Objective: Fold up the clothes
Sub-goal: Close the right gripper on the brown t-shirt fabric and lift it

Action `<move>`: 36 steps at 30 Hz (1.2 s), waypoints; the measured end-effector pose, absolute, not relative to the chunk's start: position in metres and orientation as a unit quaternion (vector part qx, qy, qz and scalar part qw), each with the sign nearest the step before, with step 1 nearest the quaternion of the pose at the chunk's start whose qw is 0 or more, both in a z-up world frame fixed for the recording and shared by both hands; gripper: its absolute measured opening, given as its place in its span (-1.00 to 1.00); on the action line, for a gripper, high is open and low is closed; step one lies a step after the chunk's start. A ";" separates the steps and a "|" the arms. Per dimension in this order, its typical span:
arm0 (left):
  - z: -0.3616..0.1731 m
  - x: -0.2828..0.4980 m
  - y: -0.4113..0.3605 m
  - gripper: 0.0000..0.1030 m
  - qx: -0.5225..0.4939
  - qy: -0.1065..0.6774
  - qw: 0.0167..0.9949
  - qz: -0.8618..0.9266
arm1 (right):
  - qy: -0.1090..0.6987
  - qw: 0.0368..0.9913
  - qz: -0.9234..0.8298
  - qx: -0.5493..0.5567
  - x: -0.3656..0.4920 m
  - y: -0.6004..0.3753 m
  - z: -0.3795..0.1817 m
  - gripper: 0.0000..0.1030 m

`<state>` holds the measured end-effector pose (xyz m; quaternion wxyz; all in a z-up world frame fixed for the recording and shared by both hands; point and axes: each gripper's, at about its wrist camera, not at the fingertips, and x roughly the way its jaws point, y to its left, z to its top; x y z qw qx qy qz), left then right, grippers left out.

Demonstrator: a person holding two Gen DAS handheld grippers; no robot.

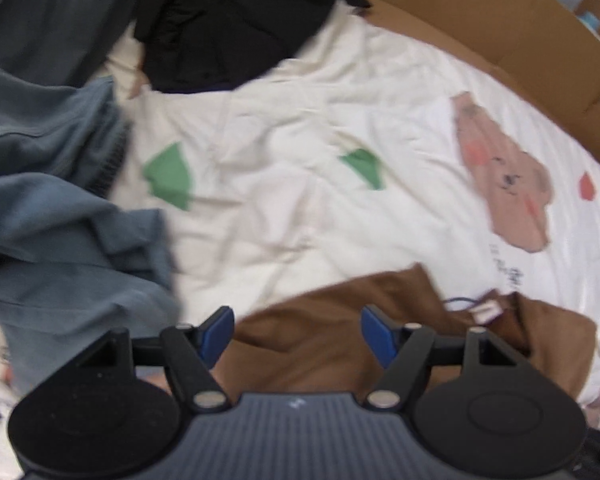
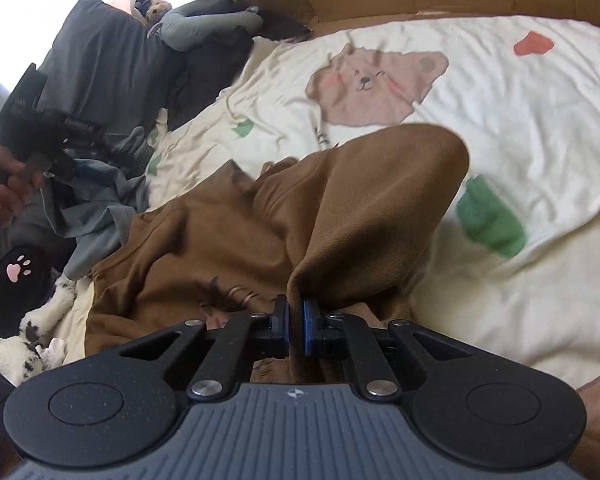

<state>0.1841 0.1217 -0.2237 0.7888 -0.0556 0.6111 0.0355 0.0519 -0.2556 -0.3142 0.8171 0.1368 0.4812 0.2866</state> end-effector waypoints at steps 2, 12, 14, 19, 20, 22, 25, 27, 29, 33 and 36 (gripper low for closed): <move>-0.224 0.181 0.098 0.39 -0.055 0.600 0.798 0.017 | 0.482 0.816 0.287 0.140 0.047 -0.253 -0.317 -0.82; -0.266 0.167 -0.020 0.45 -0.132 0.589 0.792 -0.088 | 0.470 0.814 0.299 0.161 0.048 -0.261 -0.323 -0.68; -0.278 0.165 -0.037 0.49 -0.134 0.590 0.792 -0.085 | 0.470 0.813 0.302 0.163 0.048 -0.262 -0.324 -0.68; -0.296 0.164 -0.056 0.50 -0.133 0.601 0.785 -0.068 | 0.465 0.814 0.309 0.162 0.047 -0.265 -0.324 -0.69; -0.296 0.164 -0.058 0.50 -0.128 0.600 0.787 -0.064 | 0.464 0.814 0.309 0.162 0.047 -0.264 -0.324 -0.69; -0.294 0.164 -0.060 0.49 -0.118 0.597 0.791 -0.063 | 0.462 0.815 0.309 0.165 0.047 -0.265 -0.324 -0.68; -0.292 0.166 -0.062 0.49 -0.115 0.598 0.790 -0.070 | 0.461 0.815 0.307 0.171 0.047 -0.266 -0.324 -0.68; -0.295 0.167 -0.065 0.49 -0.108 0.602 0.788 -0.072 | 0.461 0.815 0.306 0.174 0.047 -0.266 -0.325 -0.68; -0.305 0.168 -0.067 0.48 -0.101 0.614 0.779 -0.073 | 0.461 0.815 0.305 0.175 0.047 -0.266 -0.326 -0.68; -0.319 0.161 -0.068 0.06 -0.114 0.617 0.774 -0.086 | 0.463 0.814 0.306 0.171 0.046 -0.264 -0.325 -0.69; -0.326 0.156 -0.064 -0.69 -0.115 0.624 0.769 -0.069 | 0.464 0.815 0.303 0.167 0.045 -0.264 -0.324 -0.68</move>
